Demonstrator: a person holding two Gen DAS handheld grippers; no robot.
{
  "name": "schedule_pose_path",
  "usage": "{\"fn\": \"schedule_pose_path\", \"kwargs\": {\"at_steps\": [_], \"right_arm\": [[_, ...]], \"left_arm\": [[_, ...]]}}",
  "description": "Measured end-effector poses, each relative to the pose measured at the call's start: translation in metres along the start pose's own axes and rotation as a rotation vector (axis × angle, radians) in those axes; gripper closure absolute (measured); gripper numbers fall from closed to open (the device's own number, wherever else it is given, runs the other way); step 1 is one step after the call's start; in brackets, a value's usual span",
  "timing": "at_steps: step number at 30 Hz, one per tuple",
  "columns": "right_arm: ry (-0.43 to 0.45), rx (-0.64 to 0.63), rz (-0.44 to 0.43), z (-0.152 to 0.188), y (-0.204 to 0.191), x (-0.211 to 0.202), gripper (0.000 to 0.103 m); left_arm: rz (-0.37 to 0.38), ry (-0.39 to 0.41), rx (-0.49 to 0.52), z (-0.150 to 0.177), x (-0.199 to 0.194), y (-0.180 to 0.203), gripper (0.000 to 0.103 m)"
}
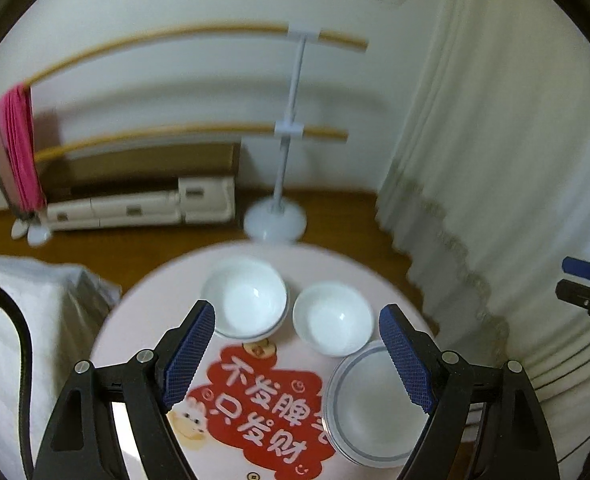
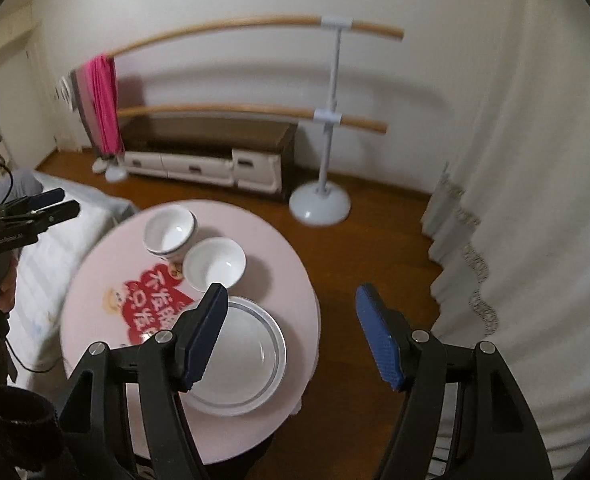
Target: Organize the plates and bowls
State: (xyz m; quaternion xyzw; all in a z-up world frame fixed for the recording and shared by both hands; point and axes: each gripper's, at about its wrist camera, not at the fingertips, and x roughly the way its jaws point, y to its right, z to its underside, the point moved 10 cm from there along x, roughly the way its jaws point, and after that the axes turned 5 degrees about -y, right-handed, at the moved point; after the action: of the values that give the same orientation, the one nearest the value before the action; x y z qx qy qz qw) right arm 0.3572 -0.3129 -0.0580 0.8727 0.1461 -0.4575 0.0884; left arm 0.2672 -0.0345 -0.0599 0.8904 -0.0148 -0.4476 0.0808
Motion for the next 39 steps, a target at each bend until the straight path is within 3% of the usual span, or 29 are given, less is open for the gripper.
{"fn": "schedule_pose_path", "kwargs": {"at_steps": [4,9,13,16,22,26,34,39], "right_arm": [[-0.098,-0.012,-0.031,-0.007,-0.003,0.077,0.035],[-0.189,-0.020,-0.069,-0.006,-0.011,0.146,0.036],[-0.241,-0.033,-0.101,-0.003,-0.026,0.186,0.038],[-0.270,-0.032,-0.131,-0.002,-0.035,0.213,0.040],[-0.319,-0.014,-0.179,0.000,-0.048,0.253,0.048],[-0.346,0.000,-0.209,0.005,-0.056,0.269,0.061],[-0.353,-0.009,-0.241,0.006,-0.069,0.278,0.083],[-0.349,-0.011,-0.254,0.008,-0.073,0.278,0.089]], "left_arm": [[-0.011,-0.118,-0.005,0.012,0.072,0.007,0.022],[-0.006,-0.231,-0.035,0.028,0.143,0.014,0.022],[0.012,-0.285,-0.077,-0.002,0.187,-0.001,0.023],[0.021,-0.305,-0.111,-0.004,0.211,-0.006,0.023],[0.023,-0.275,-0.115,-0.020,0.205,-0.011,0.023],[-0.017,-0.212,-0.056,-0.015,0.205,-0.011,0.023],[0.042,-0.270,-0.152,0.004,0.231,-0.013,0.029],[0.078,-0.308,-0.210,0.002,0.252,-0.015,0.043]]}}
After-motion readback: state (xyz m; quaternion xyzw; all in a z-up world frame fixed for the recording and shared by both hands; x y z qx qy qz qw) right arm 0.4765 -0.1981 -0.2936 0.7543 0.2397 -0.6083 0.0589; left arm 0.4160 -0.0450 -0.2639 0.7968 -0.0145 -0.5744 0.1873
